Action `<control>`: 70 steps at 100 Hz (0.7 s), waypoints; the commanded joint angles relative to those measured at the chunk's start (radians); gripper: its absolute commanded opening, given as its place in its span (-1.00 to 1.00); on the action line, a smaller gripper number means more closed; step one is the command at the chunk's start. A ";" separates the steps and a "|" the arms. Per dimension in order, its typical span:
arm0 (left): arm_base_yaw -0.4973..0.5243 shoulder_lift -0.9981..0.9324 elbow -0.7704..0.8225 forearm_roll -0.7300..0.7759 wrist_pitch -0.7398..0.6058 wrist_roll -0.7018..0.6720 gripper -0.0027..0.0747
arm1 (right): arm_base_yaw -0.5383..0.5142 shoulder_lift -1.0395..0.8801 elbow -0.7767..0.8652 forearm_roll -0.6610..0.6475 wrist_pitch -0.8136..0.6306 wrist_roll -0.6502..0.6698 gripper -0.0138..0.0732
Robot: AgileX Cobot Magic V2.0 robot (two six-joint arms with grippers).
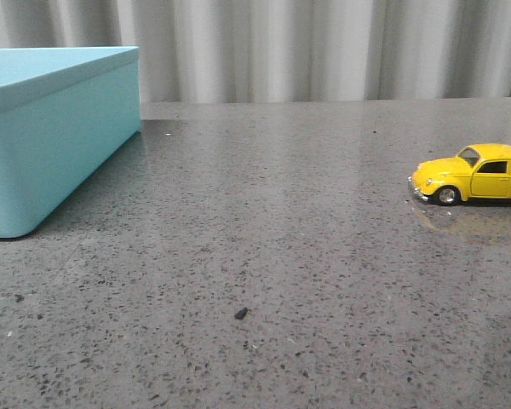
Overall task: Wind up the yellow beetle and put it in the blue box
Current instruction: 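Lower the right gripper over the yellow toy car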
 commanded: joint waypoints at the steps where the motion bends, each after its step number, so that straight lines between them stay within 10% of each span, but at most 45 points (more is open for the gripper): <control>1: -0.006 0.018 -0.037 -0.006 -0.083 -0.006 -0.99 | 0.001 0.060 -0.100 0.027 0.026 -0.003 -0.82; 70: -0.006 0.018 -0.037 -0.006 -0.083 -0.006 -0.99 | 0.094 0.227 -0.192 0.017 0.082 0.035 -0.82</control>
